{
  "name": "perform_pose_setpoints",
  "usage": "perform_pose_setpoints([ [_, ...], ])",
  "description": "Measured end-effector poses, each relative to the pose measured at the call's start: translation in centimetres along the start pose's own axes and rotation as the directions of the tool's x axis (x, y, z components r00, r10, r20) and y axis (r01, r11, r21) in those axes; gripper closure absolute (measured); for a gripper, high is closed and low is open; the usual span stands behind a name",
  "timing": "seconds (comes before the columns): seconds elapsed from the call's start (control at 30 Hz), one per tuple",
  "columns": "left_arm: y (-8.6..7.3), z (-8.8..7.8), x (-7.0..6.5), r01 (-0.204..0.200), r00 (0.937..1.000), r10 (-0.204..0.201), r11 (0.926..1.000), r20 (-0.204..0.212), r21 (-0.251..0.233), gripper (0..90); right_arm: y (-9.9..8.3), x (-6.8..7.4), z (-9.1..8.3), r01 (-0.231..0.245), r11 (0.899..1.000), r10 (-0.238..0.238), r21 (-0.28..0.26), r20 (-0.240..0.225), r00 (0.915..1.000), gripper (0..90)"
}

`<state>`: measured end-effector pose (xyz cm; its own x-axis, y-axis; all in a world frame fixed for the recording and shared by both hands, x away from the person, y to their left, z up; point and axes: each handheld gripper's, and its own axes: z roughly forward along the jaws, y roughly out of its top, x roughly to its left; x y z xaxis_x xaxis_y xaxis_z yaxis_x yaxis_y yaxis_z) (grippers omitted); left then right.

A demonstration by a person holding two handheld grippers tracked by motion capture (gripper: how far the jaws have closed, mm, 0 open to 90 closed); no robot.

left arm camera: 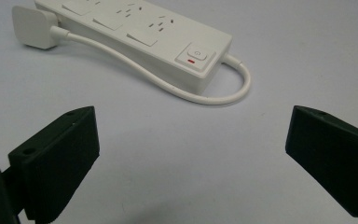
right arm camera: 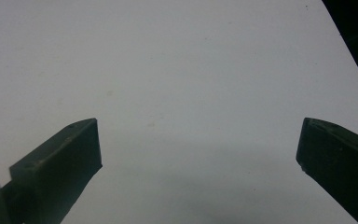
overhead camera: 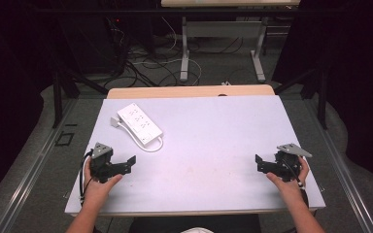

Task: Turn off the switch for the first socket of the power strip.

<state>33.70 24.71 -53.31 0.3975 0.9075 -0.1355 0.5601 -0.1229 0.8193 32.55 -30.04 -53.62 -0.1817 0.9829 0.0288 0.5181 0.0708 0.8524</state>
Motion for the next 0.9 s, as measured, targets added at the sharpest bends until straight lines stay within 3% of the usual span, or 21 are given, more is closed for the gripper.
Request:
perform_pose_setpoints([
  [0.27, 0.0, 0.0, -0.6, -0.005, 0.9994, 0.005, 1.0000, 0.033, 0.005, 2.5, -0.2, 0.5, 0.3, 0.022, 1.000, -0.022, 0.017, -0.019, 0.9996, 0.0],
  [0.5, -0.1, -0.2, -1.2, 0.021, 0.9985, -0.022, 0.9996, 0.051, 0.018, 3.1, -0.1, 0.8, 0.6, 0.030, 0.999, -0.029, 0.021, -0.026, 0.9992, 0.0],
  [0.63, 0.0, -0.2, -1.3, 0.014, 0.9996, -0.015, 0.9998, 0.022, 0.011, 14.1, -0.1, 0.8, 0.7, 0.030, 0.999, -0.029, 0.022, -0.028, 0.9992, 0.0],
  [0.67, 0.1, -0.2, -1.4, 0.011, 0.9998, -0.011, 0.9999, 0.018, 0.010, 16.0, -0.2, 0.9, 0.8, 0.021, 1.000, -0.021, 0.001, -0.014, 0.9997, 0.0],
  [0.9, 1.1, -0.2, -1.8, 0.019, 0.9998, -0.018, 0.9997, 0.003, -0.014, 22.8, -0.2, 0.9, 0.8, 0.026, 0.999, -0.025, 0.031, -0.031, 0.9992, 0.0],
])
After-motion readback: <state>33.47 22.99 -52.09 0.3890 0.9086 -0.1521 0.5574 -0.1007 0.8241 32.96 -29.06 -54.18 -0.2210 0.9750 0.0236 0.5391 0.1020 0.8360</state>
